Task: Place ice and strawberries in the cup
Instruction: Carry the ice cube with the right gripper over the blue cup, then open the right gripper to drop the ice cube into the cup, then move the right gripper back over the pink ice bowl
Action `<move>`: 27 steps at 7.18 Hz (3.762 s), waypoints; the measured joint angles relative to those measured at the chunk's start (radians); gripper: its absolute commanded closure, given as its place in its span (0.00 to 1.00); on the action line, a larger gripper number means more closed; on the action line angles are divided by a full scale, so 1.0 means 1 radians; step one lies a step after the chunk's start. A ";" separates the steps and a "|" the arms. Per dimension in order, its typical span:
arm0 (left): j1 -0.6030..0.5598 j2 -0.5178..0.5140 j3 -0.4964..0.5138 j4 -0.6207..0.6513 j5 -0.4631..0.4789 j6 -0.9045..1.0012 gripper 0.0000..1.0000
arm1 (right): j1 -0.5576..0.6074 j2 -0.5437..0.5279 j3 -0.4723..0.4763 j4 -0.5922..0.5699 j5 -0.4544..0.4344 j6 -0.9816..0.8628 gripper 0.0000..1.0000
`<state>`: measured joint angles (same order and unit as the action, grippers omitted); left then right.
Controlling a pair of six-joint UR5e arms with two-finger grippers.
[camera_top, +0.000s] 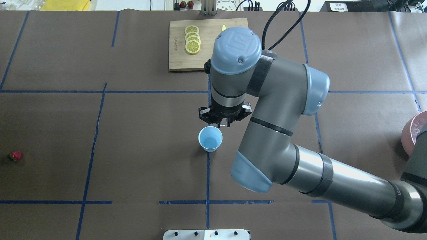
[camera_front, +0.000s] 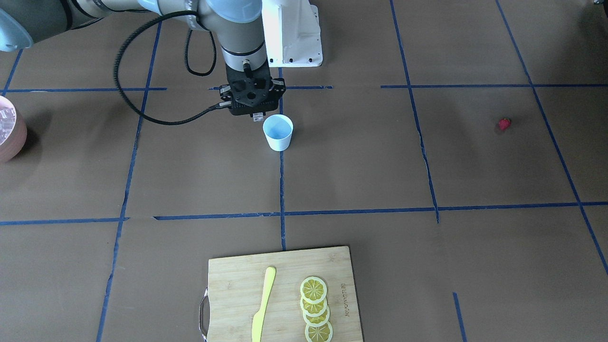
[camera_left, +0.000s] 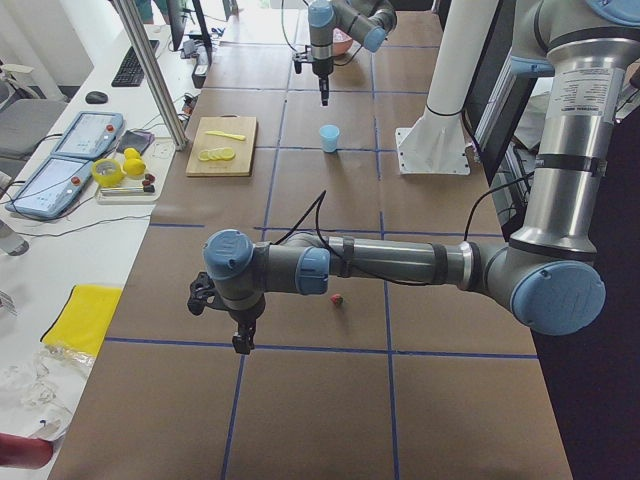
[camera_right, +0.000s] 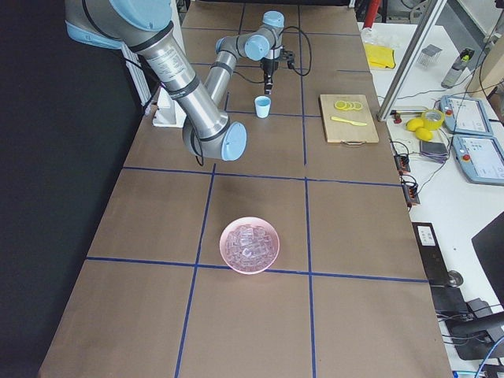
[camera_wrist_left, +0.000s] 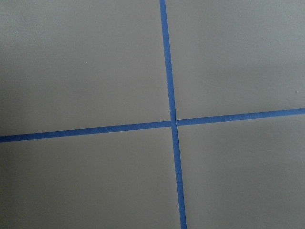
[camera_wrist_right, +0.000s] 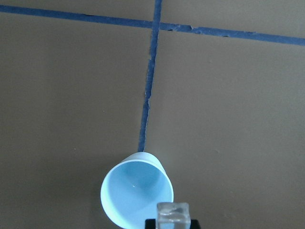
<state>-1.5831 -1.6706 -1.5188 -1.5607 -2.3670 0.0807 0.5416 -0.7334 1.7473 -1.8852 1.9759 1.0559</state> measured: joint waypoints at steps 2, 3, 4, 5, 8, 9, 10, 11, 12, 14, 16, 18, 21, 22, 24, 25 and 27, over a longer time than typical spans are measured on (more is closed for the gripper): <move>0.000 0.001 0.000 0.000 0.000 0.001 0.00 | -0.023 0.032 -0.067 0.039 -0.023 0.021 0.98; 0.000 0.001 0.000 -0.001 0.000 0.001 0.00 | -0.026 0.037 -0.091 0.056 -0.025 0.023 0.97; 0.000 0.001 0.000 -0.001 0.000 0.000 0.00 | -0.028 0.039 -0.109 0.065 -0.025 0.023 0.95; 0.000 0.002 -0.001 -0.001 0.000 0.000 0.00 | -0.031 0.039 -0.117 0.069 -0.023 0.023 0.88; 0.000 0.002 -0.003 -0.001 0.000 -0.001 0.00 | -0.040 0.041 -0.120 0.071 -0.021 0.024 0.57; 0.000 0.002 -0.003 -0.001 0.000 -0.001 0.00 | -0.041 0.041 -0.120 0.071 -0.021 0.024 0.46; 0.000 0.002 -0.004 -0.001 0.000 -0.001 0.00 | -0.042 0.041 -0.120 0.072 -0.021 0.024 0.40; 0.000 0.002 -0.004 -0.001 0.000 -0.001 0.00 | -0.044 0.041 -0.119 0.072 -0.022 0.024 0.36; 0.000 0.002 -0.004 0.000 0.000 -0.001 0.00 | -0.045 0.040 -0.118 0.072 -0.023 0.024 0.33; 0.000 0.002 -0.004 0.000 0.000 -0.001 0.00 | -0.046 0.040 -0.114 0.072 -0.023 0.024 0.00; 0.001 0.002 -0.004 0.000 0.000 -0.001 0.00 | -0.039 0.029 -0.071 0.071 -0.022 0.036 0.00; 0.005 0.002 -0.004 -0.001 0.000 -0.002 0.00 | 0.009 -0.058 0.061 0.059 -0.013 0.034 0.00; 0.007 0.002 -0.005 -0.001 -0.001 -0.002 0.00 | 0.129 -0.286 0.333 -0.004 -0.007 -0.129 0.00; 0.007 0.002 -0.005 -0.001 -0.001 -0.002 0.00 | 0.164 -0.377 0.416 -0.009 -0.004 -0.214 0.00; 0.007 0.002 -0.007 -0.001 -0.001 -0.003 0.00 | 0.251 -0.559 0.525 -0.005 0.001 -0.439 0.00; 0.007 0.002 -0.007 -0.001 -0.001 -0.003 0.00 | 0.317 -0.654 0.556 -0.001 0.012 -0.589 0.00; 0.008 0.002 -0.018 -0.002 -0.002 -0.002 0.00 | 0.476 -0.798 0.569 0.002 0.077 -0.869 0.00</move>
<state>-1.5755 -1.6685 -1.5371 -1.5622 -2.3685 0.0786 1.0178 -1.5316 2.3164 -1.8829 2.0533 0.1866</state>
